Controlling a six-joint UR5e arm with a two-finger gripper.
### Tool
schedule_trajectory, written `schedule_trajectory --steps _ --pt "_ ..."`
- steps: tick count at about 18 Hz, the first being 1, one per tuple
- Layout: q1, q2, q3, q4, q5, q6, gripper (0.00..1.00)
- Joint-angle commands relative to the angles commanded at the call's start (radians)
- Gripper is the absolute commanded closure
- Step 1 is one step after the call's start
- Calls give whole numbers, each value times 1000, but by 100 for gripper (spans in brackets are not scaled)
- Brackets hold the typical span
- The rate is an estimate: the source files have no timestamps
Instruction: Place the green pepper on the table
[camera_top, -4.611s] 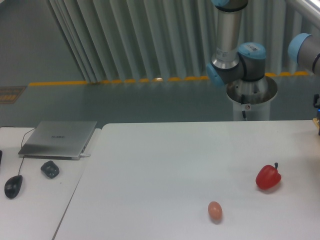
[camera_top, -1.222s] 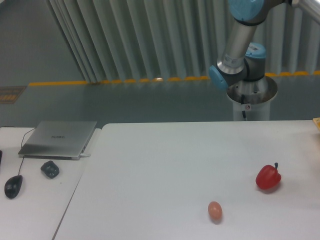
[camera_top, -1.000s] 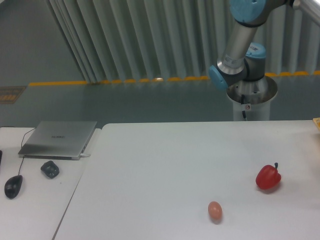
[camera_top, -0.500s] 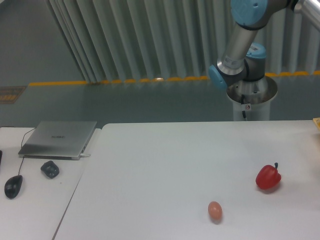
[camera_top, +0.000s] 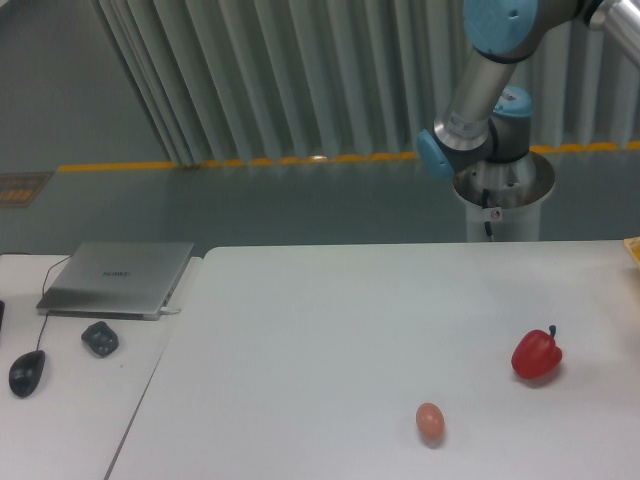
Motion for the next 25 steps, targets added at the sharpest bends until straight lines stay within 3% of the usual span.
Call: schedule_trajectory --steps 6,13,19,25 --pt "23 31 9 -2 -20 8 58" --pt "17 127 5 -26 -40 -21 54" --pt "-75 158 -2 -54 -63 -225 54" --pt "-227 129 14 -45 -63 -524 54"
